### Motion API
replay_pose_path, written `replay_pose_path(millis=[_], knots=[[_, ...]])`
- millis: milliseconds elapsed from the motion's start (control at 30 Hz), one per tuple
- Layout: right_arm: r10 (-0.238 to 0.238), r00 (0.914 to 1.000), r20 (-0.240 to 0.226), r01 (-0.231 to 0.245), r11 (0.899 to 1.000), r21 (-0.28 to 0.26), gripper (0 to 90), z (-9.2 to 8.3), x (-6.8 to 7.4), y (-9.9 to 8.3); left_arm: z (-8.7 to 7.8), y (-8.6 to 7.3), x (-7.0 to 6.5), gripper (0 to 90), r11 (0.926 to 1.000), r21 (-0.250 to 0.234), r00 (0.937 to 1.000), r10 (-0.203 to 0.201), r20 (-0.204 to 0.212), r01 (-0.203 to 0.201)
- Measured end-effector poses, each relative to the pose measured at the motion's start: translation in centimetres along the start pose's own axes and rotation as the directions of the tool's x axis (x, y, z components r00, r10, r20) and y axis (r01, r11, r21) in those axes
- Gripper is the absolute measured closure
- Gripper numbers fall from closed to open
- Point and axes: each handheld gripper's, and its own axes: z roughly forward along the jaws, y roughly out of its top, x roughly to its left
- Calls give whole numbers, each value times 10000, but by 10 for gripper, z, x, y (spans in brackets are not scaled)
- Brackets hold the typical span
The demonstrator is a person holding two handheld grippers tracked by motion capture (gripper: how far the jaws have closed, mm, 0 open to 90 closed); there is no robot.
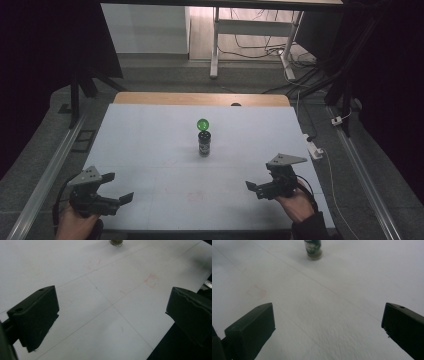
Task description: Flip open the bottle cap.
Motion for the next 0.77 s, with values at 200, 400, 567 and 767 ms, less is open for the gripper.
replay_pose_path(millis=[200, 400, 567, 767], knots=[[572, 9979, 291, -566, 9982, -220, 0, -22, -8, -18, -5, -6, 1, 0, 10000, 20, 9998, -37, -184, 38], [1285, 9905, 484, -1277, 9916, -190, 0, -36, -15, -35, -7, -8, 1, 0, 9997, 255, 9995, -17, -328, 26], [1675, 9838, 640, -1656, 9856, -332, 0, -47, -16, -41, -7, -9, 2, 0, 9990, 441, 9994, -82, -346, 98], [1606, 9840, 774, -1605, 9870, -76, 0, -47, -16, -42, -6, -8, 4, 0, 9986, 479, 9995, -211, -251, 223]])
